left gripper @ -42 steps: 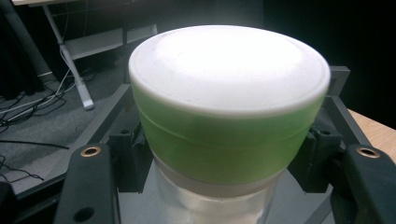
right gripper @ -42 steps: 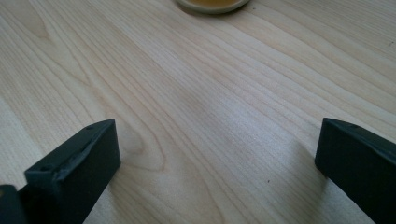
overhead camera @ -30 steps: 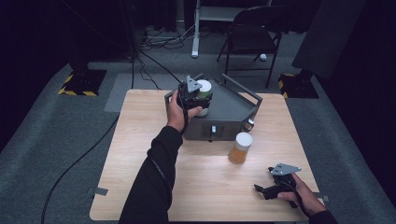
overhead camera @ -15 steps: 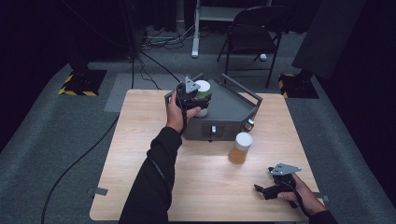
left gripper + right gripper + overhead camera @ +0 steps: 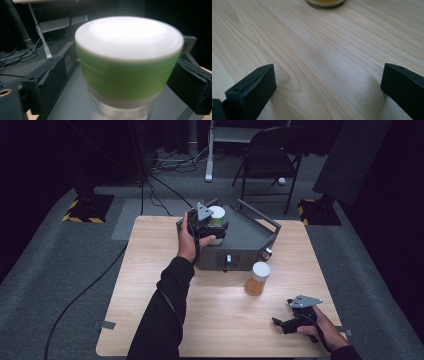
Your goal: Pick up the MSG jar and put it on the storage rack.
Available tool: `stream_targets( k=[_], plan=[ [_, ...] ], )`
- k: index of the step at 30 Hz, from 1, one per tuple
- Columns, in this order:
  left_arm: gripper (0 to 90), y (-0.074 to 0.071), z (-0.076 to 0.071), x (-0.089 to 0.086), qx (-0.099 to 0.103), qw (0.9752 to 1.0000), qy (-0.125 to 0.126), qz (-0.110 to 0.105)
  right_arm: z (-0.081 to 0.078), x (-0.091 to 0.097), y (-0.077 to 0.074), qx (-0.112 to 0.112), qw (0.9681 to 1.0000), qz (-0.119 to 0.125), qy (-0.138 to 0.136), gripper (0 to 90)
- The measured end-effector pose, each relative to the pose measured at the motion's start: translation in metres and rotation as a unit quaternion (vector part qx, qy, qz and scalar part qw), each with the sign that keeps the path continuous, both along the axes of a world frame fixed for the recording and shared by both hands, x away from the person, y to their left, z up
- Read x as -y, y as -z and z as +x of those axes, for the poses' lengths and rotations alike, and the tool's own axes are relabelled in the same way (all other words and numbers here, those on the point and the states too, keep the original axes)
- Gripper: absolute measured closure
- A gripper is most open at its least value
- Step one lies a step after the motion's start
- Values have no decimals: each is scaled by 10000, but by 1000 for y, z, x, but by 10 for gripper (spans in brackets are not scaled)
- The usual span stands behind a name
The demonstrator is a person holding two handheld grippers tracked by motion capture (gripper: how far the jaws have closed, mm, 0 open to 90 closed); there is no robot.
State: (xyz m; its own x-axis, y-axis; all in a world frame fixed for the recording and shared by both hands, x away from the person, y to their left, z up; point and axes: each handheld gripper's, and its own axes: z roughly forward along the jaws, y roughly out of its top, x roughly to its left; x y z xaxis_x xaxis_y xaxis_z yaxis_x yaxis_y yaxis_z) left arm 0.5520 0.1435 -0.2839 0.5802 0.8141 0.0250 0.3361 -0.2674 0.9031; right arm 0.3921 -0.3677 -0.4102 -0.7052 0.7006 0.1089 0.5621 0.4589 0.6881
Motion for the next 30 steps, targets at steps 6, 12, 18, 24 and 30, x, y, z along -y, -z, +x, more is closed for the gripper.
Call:
stream_targets(
  k=[6, 12, 18, 24, 30],
  plan=[
    [3, -12, -5, 0, 97, 9998, 104, 170, 0, 0, 0, 1, 10000, -2, -1, 0],
    [3, -13, -15, -3, 200, 9992, 176, 303, 0, 0, 0, 1, 10000, -4, -2, 0],
    [3, -6, -27, -5, 234, 9984, 237, 450, 0, 0, 0, 0, 10000, 0, -1, 0],
    [3, 2, -39, -13, 251, 9984, 377, 346, 0, 0, 0, 1, 10000, -1, -1, 0],
    [3, 8, -52, -19, 339, 9976, 515, 309, 0, 0, 0, -1, 10000, 0, 0, 0]
  ],
)
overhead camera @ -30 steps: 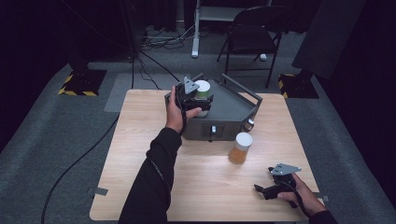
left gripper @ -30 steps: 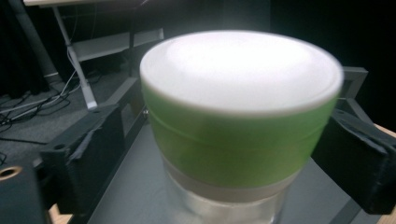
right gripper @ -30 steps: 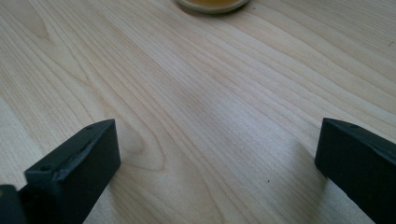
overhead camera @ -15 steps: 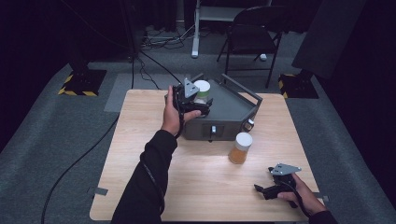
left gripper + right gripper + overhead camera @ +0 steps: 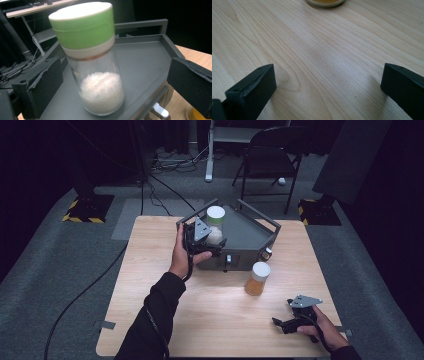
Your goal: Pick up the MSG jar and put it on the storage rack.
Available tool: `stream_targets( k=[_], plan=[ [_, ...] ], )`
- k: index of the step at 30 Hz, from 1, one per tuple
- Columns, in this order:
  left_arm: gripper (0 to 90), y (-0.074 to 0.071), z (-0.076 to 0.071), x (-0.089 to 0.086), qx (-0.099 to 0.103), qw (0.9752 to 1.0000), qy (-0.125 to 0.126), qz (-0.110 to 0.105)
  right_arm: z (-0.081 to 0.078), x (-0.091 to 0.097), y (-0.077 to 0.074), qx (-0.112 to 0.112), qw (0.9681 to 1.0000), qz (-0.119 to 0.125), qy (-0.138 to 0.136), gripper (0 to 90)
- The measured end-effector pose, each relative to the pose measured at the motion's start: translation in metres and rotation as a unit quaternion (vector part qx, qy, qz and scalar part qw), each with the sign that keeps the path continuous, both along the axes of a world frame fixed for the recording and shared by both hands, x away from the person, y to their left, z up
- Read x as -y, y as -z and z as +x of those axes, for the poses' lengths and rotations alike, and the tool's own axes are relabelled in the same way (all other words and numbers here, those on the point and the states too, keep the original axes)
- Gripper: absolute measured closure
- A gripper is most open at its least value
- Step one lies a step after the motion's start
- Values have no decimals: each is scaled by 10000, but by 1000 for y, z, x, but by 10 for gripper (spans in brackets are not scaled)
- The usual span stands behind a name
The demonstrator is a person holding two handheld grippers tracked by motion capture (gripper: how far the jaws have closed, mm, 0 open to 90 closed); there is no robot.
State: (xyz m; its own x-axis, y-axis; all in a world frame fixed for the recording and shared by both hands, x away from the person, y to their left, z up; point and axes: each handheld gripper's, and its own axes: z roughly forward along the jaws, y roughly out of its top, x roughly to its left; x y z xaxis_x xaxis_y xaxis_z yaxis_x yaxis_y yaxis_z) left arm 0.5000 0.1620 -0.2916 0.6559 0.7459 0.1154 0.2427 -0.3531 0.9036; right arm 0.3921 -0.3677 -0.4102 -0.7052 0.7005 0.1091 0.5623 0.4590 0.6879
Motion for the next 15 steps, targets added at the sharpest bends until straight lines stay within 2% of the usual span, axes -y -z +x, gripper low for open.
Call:
stream_targets(
  k=[8, 15],
  plan=[
    [3, 10, -14, -5, -10, 9999, 134, 39, 0, 0, 0, 2, 10000, -2, -1, 0],
    [3, 19, -23, -10, -101, 9996, 257, 83, 0, 0, 0, 3, 10000, -1, -1, 0]
  ],
)
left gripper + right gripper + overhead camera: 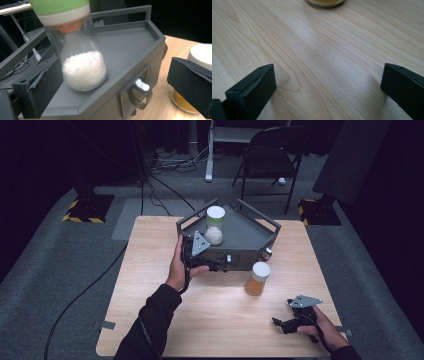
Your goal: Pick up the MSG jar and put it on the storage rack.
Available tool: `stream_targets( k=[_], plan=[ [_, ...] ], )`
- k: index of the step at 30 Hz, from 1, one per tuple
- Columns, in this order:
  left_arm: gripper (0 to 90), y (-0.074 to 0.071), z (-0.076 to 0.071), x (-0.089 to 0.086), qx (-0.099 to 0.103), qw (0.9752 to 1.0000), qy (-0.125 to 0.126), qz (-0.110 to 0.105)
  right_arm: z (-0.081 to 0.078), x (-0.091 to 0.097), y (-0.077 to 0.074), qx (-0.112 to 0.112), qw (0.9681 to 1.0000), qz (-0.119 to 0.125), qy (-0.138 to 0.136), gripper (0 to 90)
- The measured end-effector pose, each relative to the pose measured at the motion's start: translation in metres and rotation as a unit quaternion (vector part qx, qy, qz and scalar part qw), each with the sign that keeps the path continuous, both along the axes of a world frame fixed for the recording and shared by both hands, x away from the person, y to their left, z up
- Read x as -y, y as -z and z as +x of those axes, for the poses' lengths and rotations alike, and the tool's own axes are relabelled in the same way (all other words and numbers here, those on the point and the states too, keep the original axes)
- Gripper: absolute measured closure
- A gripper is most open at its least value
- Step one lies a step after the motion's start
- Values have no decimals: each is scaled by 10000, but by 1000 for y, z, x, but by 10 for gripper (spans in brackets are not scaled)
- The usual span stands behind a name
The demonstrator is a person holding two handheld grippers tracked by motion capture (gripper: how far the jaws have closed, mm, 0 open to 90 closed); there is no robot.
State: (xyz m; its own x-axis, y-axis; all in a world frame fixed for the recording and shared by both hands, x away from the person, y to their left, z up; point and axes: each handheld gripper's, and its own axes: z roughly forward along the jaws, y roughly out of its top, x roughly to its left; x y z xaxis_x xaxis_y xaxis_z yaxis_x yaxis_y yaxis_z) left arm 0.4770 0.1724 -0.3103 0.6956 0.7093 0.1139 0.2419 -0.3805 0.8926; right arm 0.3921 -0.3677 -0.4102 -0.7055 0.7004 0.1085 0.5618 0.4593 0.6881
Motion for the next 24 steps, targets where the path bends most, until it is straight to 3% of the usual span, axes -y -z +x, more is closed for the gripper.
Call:
stream_targets(
  k=[24],
  plan=[
    [4, 22, -24, -7, -330, 9977, 477, 344, 0, 0, 0, 0, 10000, 0, 0, 0]
  ],
)
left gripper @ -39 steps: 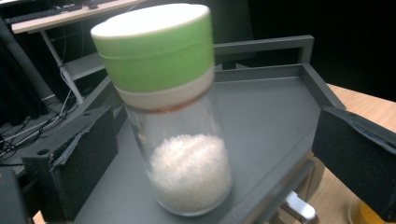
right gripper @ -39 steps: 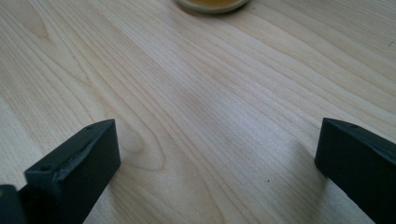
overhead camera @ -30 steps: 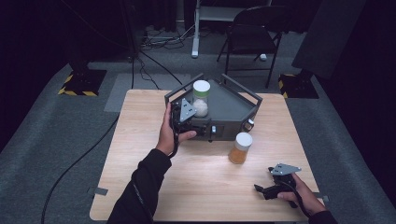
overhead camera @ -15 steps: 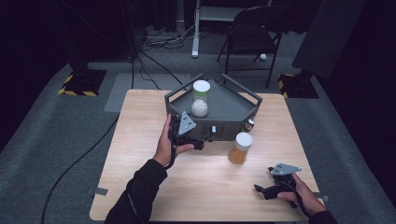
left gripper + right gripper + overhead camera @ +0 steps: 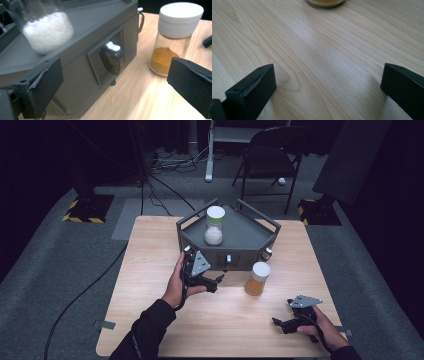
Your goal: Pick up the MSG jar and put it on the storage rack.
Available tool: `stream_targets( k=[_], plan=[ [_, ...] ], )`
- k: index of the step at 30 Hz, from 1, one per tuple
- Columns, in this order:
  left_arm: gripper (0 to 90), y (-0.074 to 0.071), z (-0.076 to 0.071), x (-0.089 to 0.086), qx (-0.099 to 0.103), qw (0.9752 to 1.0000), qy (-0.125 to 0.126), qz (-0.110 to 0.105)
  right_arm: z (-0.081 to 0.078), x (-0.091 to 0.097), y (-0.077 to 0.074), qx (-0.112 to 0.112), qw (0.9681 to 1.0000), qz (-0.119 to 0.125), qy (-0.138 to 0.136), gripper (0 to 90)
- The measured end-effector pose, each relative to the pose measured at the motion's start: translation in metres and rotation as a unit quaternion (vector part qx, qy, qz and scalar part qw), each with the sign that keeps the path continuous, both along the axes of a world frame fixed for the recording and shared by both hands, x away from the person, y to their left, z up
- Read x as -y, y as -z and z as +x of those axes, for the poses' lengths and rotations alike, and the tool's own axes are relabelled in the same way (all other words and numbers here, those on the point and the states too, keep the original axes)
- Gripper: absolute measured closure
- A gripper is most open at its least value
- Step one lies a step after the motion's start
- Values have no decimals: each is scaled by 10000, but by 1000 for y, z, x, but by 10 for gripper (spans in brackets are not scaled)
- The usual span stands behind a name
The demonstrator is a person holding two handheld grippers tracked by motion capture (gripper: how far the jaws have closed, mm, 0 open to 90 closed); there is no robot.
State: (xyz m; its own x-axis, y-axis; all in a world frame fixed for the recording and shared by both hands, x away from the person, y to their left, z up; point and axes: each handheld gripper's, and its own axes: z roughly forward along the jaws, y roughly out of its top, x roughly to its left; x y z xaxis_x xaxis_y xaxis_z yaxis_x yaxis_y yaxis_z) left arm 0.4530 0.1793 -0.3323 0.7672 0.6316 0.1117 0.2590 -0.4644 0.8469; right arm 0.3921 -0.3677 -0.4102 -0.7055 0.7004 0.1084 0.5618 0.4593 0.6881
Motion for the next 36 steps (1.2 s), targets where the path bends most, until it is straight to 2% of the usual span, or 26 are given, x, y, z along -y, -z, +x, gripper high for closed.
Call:
stream_targets(
  k=[12, 17, 23, 36],
  plan=[
    [5, 3, -8, 2, -196, 9989, 239, 355, 0, 0, 0, 0, 10000, 0, 0, 0],
    [5, 4, -13, -2, -265, 9979, 301, 502, 0, 0, 0, 0, 10000, -1, 0, 0],
    [5, 4, -19, -6, -301, 9964, 310, 725, 0, 0, 0, -1, 10000, 0, 1, 0],
    [8, 7, -25, -21, -533, 9931, 202, 1026, 0, 0, 0, 0, 10000, 0, 1, 0]
  ],
)
